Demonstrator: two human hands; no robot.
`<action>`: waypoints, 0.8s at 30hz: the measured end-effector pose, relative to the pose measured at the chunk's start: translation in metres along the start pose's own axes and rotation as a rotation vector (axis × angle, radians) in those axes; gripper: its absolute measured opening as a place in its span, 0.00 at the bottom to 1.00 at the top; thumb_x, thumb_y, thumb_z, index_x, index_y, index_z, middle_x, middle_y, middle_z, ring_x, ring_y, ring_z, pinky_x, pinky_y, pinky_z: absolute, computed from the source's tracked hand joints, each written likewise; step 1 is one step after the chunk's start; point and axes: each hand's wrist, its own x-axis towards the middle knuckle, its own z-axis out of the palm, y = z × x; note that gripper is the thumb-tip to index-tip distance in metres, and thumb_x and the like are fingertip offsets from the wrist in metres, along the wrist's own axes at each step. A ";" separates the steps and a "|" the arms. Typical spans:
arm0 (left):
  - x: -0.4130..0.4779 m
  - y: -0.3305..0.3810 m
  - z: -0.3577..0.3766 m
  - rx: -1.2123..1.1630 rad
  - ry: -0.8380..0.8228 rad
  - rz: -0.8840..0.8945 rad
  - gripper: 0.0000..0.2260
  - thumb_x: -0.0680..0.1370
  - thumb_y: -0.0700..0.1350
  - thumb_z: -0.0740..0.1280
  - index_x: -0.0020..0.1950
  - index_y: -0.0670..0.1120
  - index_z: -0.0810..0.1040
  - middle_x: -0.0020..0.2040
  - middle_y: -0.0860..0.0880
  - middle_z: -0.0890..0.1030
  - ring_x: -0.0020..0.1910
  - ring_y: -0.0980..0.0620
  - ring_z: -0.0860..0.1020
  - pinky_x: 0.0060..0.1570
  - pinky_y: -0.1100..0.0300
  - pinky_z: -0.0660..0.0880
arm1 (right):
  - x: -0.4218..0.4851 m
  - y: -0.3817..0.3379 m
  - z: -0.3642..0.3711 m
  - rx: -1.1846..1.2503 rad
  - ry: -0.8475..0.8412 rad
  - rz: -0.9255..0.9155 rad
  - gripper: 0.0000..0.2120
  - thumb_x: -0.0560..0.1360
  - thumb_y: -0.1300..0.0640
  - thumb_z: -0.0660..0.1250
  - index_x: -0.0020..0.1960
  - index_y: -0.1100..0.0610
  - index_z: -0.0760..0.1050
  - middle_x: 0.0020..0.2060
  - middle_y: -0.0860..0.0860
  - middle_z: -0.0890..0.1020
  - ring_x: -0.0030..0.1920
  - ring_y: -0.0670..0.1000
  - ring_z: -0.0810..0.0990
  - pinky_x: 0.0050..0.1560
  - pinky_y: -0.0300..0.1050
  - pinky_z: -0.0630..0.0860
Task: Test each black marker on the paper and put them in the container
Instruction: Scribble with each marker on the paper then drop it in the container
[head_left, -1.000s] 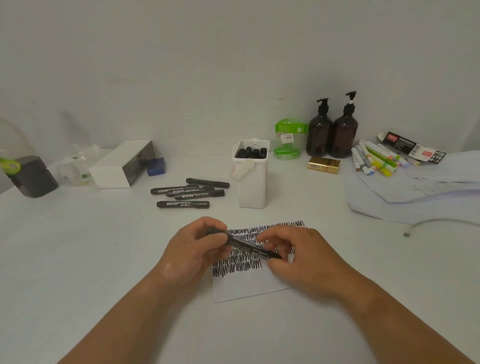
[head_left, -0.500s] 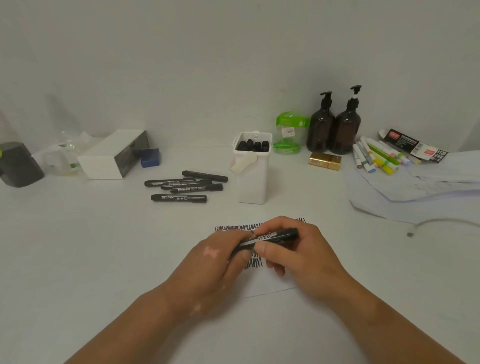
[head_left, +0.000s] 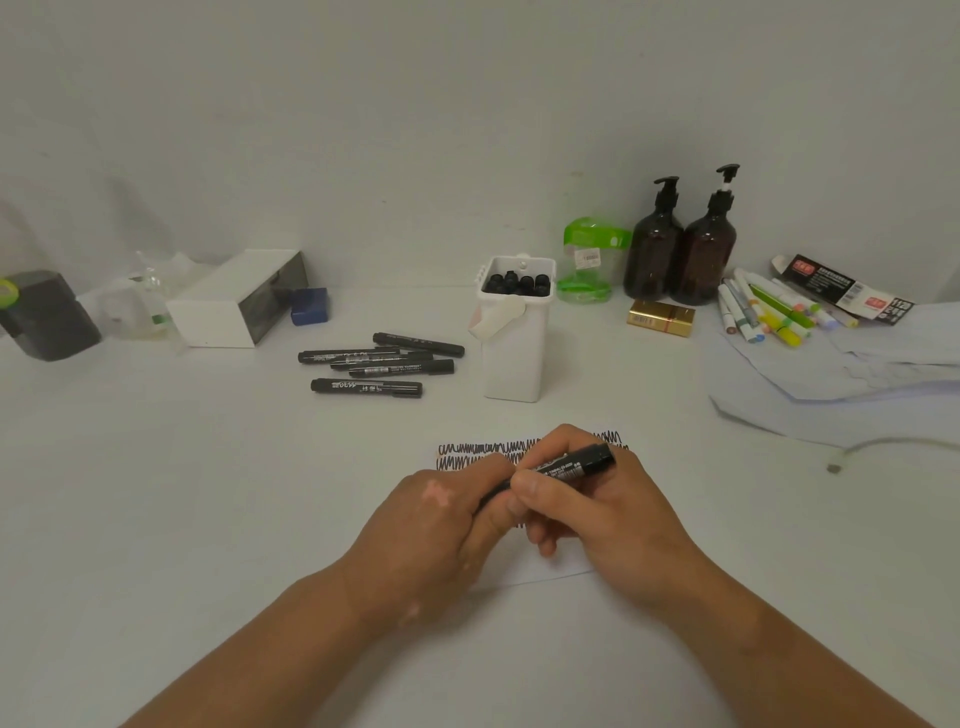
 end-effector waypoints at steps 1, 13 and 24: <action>0.000 0.001 -0.001 0.005 0.002 -0.005 0.14 0.83 0.57 0.55 0.46 0.51 0.74 0.36 0.73 0.75 0.30 0.66 0.72 0.33 0.76 0.64 | 0.000 -0.001 0.000 0.006 -0.005 0.001 0.07 0.71 0.50 0.74 0.42 0.52 0.81 0.33 0.54 0.85 0.32 0.52 0.81 0.33 0.45 0.78; -0.001 0.004 -0.004 0.018 -0.013 -0.046 0.19 0.82 0.61 0.55 0.46 0.50 0.77 0.34 0.63 0.79 0.28 0.49 0.73 0.31 0.55 0.73 | -0.002 -0.005 0.001 0.039 -0.037 -0.081 0.04 0.77 0.58 0.70 0.43 0.55 0.80 0.34 0.54 0.84 0.32 0.53 0.80 0.35 0.45 0.79; -0.004 -0.010 0.005 0.046 0.049 -0.112 0.17 0.77 0.68 0.62 0.57 0.59 0.73 0.33 0.56 0.76 0.29 0.56 0.70 0.31 0.69 0.64 | 0.002 -0.006 -0.006 -0.039 0.131 -0.157 0.06 0.70 0.51 0.72 0.41 0.53 0.81 0.30 0.54 0.82 0.30 0.52 0.80 0.32 0.44 0.77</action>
